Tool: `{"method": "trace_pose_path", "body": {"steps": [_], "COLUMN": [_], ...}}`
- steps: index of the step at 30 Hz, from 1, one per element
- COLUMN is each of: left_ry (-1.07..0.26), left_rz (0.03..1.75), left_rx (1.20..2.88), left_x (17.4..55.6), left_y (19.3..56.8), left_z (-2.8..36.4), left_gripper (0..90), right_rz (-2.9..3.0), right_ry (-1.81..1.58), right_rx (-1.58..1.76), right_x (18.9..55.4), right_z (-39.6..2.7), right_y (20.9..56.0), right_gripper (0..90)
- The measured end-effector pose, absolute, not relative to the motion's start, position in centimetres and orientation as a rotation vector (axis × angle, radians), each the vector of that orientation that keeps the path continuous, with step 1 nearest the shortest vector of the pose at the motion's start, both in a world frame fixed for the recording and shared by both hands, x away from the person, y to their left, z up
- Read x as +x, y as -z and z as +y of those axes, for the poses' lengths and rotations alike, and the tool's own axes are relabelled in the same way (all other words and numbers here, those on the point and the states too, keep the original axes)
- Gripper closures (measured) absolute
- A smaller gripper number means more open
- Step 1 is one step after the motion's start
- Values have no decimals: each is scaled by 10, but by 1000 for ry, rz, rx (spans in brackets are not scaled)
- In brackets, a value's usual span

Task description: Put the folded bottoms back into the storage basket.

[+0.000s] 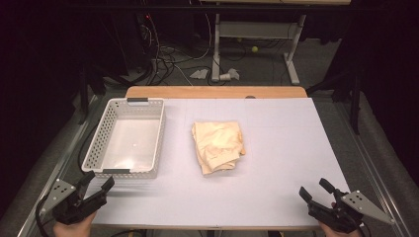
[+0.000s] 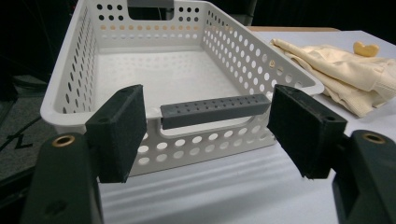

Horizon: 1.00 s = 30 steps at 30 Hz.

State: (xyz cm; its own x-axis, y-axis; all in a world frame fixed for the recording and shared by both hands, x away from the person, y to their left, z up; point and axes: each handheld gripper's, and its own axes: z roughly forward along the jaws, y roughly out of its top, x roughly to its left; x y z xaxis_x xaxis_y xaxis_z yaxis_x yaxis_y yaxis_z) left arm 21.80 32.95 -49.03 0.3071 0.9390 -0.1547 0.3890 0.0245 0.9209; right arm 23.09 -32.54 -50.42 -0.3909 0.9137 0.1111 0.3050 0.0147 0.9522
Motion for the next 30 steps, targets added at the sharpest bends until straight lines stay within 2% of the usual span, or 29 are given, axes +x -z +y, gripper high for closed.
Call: {"method": "trace_pose_path", "body": {"steps": [30], "left_ry": [-675], "left_rz": [1235], "left_rx": [1569], "left_x": [224], "left_y": [488], "left_z": [322], "left_gripper": [268], "right_rz": [1735], "right_ry": [-1396], "right_rx": [1252], "right_x": [231], "right_z": [-324], "right_y": [505], "right_gripper": [200]}}
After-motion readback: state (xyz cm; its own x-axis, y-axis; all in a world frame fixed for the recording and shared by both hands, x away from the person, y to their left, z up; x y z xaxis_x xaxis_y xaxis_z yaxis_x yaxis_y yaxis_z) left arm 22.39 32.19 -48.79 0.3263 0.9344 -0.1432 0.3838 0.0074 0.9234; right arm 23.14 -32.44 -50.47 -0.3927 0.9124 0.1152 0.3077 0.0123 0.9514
